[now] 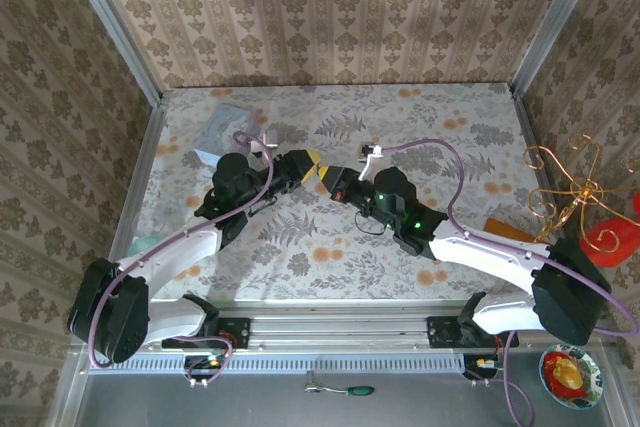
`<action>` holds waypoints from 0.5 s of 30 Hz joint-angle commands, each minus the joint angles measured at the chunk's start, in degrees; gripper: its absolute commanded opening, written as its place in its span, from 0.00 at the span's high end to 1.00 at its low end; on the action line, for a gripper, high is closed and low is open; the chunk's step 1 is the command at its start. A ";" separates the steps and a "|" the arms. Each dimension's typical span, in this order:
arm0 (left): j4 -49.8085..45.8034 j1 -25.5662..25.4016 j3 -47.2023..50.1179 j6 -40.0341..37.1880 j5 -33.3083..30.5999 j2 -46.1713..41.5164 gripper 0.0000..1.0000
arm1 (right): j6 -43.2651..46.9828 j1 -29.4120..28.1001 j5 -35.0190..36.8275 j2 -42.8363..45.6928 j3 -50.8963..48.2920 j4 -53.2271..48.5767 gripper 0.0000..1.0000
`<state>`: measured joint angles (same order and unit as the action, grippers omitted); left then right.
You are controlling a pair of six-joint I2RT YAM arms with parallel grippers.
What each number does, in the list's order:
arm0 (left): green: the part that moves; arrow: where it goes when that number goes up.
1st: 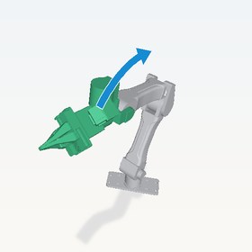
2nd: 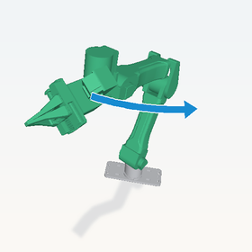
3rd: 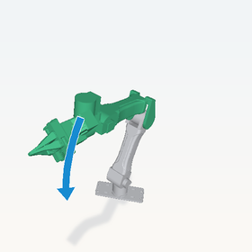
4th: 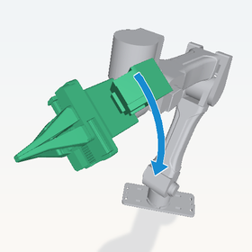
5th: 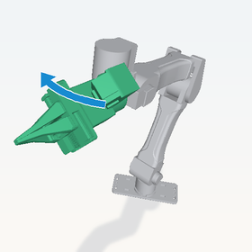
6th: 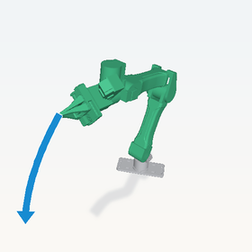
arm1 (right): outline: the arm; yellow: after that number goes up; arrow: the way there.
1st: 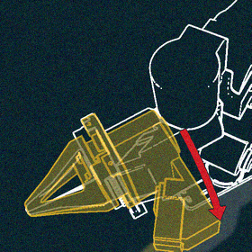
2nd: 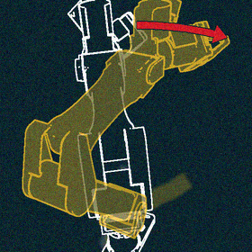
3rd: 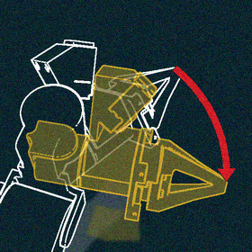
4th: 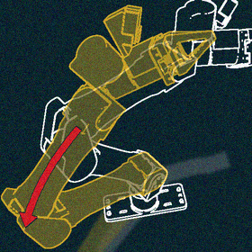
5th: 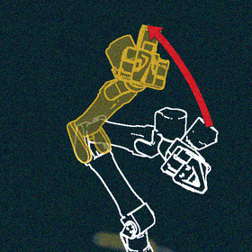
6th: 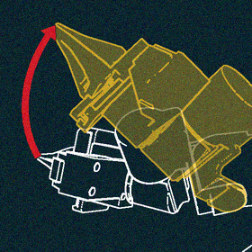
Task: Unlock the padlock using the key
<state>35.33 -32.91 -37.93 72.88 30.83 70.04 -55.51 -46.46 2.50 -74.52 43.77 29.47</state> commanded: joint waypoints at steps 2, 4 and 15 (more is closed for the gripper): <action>-0.25 0.47 -2.49 -1.74 1.78 -0.26 0.69 | -0.29 -0.31 -0.66 -0.78 2.12 -0.18 1.00; -0.44 0.47 -2.50 -1.91 1.78 -0.26 0.71 | -0.30 -0.37 -0.57 -0.82 2.20 -0.53 1.00; -0.85 0.65 -0.57 -0.96 -3.41 -1.39 1.00 | -0.82 -0.31 0.89 -0.69 2.64 -3.26 1.00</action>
<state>34.00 -32.58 -38.04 72.31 29.87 70.02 -55.75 -46.44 2.59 -74.76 44.49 28.05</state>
